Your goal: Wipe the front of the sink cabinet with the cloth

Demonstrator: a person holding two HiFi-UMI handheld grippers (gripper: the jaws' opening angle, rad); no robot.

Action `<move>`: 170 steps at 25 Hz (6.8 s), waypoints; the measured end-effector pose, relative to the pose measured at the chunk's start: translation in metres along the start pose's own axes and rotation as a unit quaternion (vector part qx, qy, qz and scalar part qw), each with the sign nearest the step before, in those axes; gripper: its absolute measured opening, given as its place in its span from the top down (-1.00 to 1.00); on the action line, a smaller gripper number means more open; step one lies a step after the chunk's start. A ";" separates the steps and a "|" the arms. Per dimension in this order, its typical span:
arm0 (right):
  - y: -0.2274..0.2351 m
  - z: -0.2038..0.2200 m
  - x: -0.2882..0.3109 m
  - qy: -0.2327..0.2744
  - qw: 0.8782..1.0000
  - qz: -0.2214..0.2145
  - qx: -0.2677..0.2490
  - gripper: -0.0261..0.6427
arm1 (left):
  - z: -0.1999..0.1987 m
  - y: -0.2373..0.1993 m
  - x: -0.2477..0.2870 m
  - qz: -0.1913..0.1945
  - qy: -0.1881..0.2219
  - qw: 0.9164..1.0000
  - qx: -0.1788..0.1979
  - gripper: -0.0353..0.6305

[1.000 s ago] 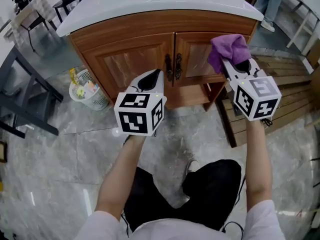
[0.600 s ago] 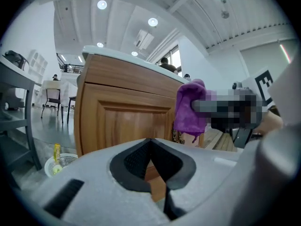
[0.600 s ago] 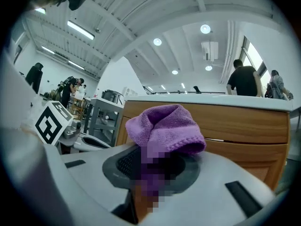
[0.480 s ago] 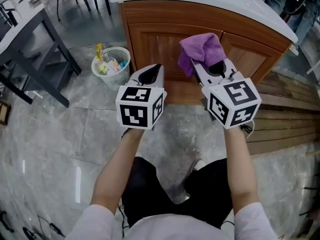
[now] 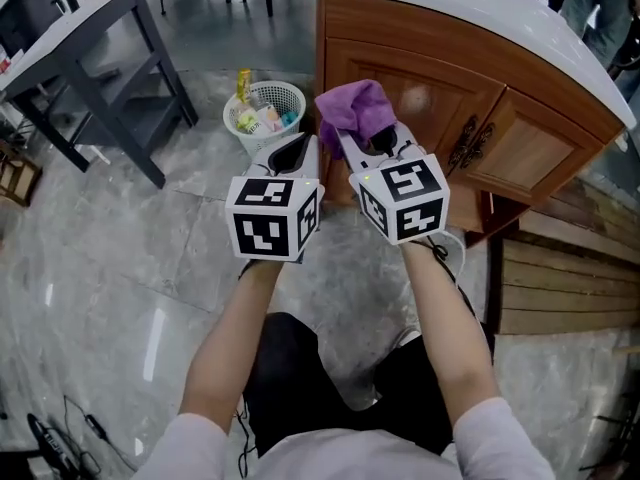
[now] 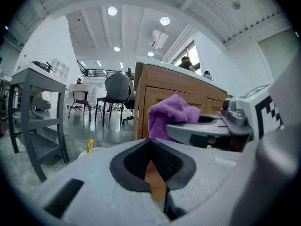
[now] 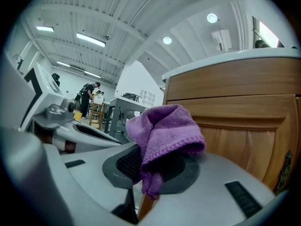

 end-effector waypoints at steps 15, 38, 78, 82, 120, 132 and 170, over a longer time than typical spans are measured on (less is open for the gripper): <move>0.024 0.024 0.010 -0.035 0.999 0.018 -0.033 0.72 | 0.008 0.014 0.007 0.014 -0.005 1.000 -0.002 0.88; 0.122 0.021 -0.099 -0.036 0.990 0.132 -0.025 0.72 | -0.013 0.117 0.062 0.126 0.004 0.992 0.021 0.88; 0.292 0.062 -0.280 -0.058 0.932 0.356 0.033 0.72 | -0.019 0.270 0.141 0.264 0.017 0.963 0.045 0.88; 0.303 0.068 -0.298 -0.062 0.920 0.383 0.046 0.72 | -0.019 0.275 0.142 0.267 0.017 0.962 0.049 0.88; 0.025 0.052 -0.021 -0.044 0.998 -0.034 -0.004 0.72 | 0.038 0.025 0.033 0.014 0.000 1.000 0.012 0.88; -0.002 0.093 0.048 -0.065 0.997 -0.046 -0.002 0.72 | 0.054 0.000 0.001 -0.021 -0.024 0.999 0.016 0.88; 0.102 0.094 -0.079 -0.084 0.993 0.073 -0.030 0.72 | 0.028 0.118 0.067 0.120 -0.002 0.992 0.025 0.88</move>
Point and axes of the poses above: the fingertips, and each gripper's own axes: x forward along the fingers, y to its right, z out of its underside, the point moved 5 cm from there along -x, backward along the fingers, and after that the axes turned 7 degrees about x, right-handed, at the moved point
